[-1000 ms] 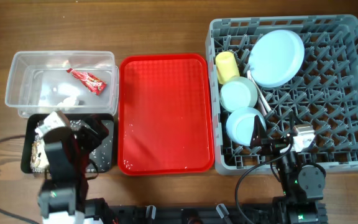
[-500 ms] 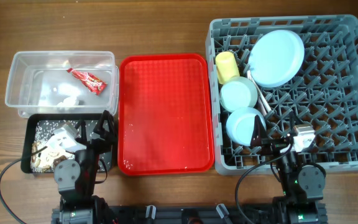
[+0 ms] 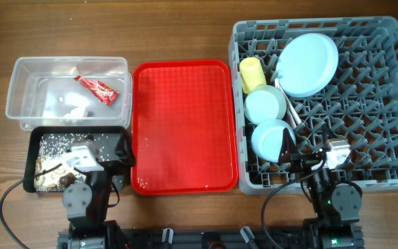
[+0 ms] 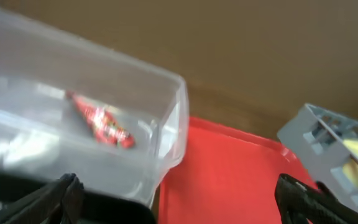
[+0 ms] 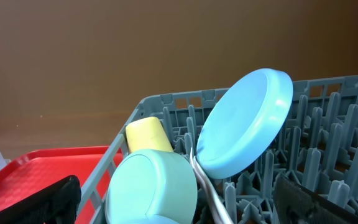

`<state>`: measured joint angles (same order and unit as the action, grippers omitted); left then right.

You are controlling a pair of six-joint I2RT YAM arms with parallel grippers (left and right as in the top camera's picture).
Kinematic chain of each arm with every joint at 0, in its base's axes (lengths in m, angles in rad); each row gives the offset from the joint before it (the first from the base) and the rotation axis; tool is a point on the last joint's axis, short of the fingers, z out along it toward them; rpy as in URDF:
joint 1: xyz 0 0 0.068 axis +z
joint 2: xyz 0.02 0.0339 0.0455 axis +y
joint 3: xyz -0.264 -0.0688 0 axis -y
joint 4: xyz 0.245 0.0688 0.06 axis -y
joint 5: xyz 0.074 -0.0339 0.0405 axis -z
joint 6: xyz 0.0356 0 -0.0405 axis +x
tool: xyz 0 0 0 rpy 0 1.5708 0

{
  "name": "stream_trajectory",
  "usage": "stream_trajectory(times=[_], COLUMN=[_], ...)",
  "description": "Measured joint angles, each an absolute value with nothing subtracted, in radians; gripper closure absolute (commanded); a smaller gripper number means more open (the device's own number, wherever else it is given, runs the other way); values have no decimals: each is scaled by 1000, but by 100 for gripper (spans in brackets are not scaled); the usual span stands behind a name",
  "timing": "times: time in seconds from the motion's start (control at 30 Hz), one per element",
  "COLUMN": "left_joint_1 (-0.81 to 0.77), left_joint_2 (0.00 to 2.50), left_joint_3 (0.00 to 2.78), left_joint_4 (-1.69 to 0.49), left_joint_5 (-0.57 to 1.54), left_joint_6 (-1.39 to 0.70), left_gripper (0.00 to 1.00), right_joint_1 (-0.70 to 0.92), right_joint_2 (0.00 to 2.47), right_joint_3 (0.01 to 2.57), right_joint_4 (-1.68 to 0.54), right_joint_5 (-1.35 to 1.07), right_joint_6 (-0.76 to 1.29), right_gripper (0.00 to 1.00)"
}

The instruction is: Sort waste into correct bins and load items into the dishwasher rack

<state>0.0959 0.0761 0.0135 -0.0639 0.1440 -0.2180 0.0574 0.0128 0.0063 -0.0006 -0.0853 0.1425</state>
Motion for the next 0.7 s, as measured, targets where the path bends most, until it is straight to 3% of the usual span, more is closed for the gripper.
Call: stream_trajectory(times=[0.23,0.7], left_joint_1=[72,72], left_joint_2=[14,14], left_joint_3=[14,14], left_joint_4=[-69,-75], left_joint_5=[99,27], left_joint_6=[53,124], left_gripper=[0,0], right_joint_1=[57,57], right_joint_2=[13,13], right_joint_3=[6,6], right_joint_4=[-1,-1], right_joint_5=[-85,-85], right_joint_6=[143,143], right_gripper=[0,0])
